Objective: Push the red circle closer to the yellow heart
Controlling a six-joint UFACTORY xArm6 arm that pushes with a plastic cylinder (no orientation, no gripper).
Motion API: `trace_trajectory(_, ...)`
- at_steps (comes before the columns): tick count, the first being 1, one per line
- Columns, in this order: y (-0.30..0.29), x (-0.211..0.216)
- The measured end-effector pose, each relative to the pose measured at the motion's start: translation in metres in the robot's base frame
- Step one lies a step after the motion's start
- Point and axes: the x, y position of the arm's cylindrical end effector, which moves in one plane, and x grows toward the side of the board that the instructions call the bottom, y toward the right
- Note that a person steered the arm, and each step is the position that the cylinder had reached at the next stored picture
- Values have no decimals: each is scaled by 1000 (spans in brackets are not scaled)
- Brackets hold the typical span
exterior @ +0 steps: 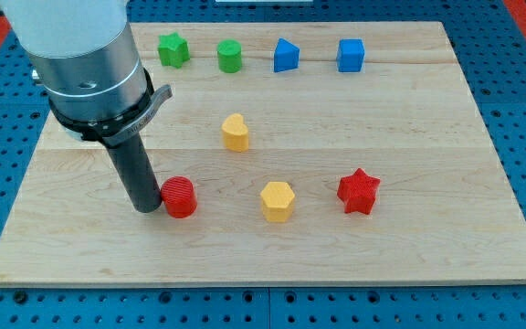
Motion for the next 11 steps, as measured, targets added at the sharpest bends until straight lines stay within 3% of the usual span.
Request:
trace_trajectory(3, 12, 18)
trace_trajectory(6, 62, -24)
trace_trajectory(9, 81, -11)
trace_trajectory(11, 69, -38)
